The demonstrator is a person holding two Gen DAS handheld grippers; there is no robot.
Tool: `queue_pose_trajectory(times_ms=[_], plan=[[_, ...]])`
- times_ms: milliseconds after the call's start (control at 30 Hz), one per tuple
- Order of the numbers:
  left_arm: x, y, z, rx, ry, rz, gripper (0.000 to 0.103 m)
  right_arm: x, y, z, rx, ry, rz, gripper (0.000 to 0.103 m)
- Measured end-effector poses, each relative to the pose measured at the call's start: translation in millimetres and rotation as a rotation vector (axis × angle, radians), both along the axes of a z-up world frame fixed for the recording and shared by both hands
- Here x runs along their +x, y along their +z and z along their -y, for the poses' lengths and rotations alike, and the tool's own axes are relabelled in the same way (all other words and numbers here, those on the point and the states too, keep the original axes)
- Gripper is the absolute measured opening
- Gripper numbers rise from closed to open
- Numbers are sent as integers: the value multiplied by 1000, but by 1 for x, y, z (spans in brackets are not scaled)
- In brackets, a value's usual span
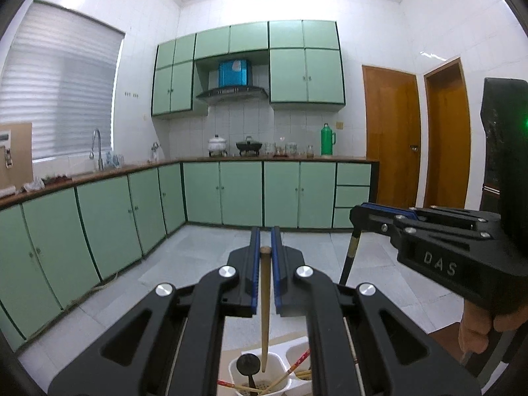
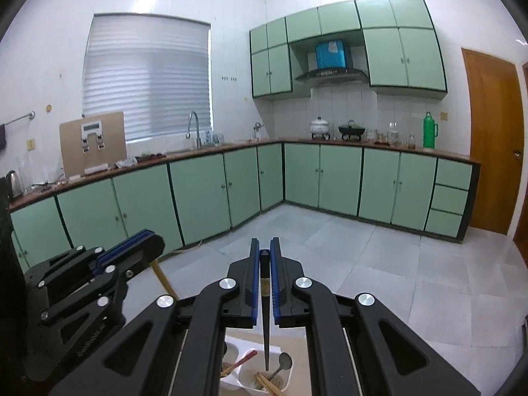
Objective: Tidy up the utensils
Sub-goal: 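Lift both chopsticks over the white holder and open both tools to drop them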
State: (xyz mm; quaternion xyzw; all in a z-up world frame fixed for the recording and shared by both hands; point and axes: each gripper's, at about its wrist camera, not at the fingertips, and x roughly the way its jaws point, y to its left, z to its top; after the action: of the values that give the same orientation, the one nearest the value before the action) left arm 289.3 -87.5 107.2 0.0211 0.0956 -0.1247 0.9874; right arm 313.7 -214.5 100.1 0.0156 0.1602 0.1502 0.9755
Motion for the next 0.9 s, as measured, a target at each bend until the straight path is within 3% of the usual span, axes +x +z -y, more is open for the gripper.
queue_pose_trajectory(times_ms=[233,367,500,633,767,900], plan=[[23,-31,-5,26,0,-94,7,15,-27,0,-17,9,-68,8],[26,-32,-12,13,9,-105,7,11,-26,5,-13,0,-63,25],[16,-24,-13,14,17,-84,11,4,-20,12,-2,-9,-49,32],[-6,-18,-15,7,24,-53,28,-15,-17,21,22,-17,-33,46],[-34,-20,-19,9,32,-45,38,-41,-25,28,35,-20,-31,60],[-70,-38,-24,7,38,-76,45,-73,-46,31,44,-21,-46,66]])
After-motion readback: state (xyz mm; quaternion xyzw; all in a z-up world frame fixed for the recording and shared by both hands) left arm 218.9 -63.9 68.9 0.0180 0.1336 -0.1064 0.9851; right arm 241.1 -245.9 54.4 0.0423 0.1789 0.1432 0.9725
